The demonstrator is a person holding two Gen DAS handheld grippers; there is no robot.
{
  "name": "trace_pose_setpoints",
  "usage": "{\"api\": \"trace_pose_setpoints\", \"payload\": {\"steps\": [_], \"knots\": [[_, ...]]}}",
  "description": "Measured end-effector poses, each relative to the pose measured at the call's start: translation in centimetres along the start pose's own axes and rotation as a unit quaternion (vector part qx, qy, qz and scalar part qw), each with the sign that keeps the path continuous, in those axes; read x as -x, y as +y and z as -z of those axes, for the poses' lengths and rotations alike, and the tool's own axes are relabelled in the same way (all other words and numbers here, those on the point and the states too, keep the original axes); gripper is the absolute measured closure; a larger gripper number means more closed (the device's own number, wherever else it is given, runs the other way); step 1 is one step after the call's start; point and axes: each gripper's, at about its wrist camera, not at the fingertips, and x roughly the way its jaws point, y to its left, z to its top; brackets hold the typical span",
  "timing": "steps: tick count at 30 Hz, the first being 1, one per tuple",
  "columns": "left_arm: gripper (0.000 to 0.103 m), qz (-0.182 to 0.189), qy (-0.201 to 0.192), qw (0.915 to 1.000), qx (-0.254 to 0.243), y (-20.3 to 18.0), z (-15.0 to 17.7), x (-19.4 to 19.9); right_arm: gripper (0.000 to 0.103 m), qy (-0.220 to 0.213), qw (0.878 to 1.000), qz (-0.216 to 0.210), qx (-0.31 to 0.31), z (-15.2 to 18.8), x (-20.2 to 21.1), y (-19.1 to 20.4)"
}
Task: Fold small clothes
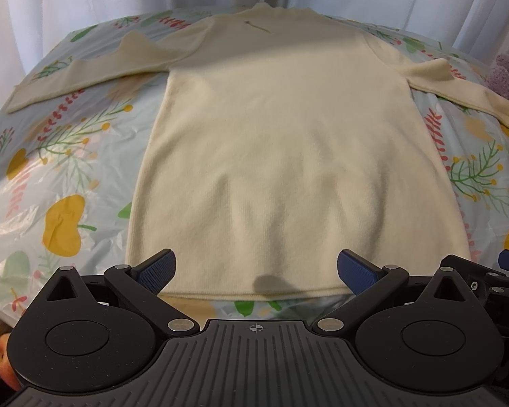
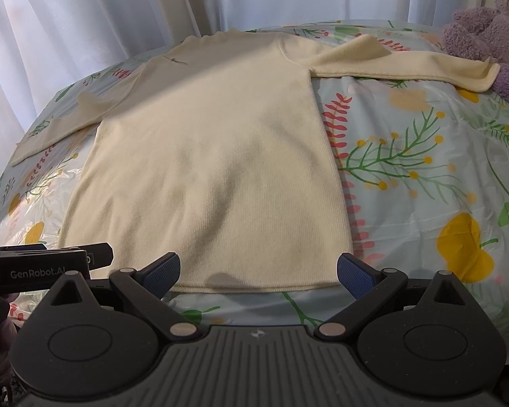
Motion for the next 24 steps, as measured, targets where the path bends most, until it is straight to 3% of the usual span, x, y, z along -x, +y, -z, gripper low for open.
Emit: {"api": "trace_pose_setpoints", "payload": {"steps": [24], "knots": [[0.000,-0.001,0.005,1.0000,0.004,0.03,0.29,-0.25,0.004,0.002,1.000,-0.001,-0.003,0.34,-0.03,-0.21]]}}
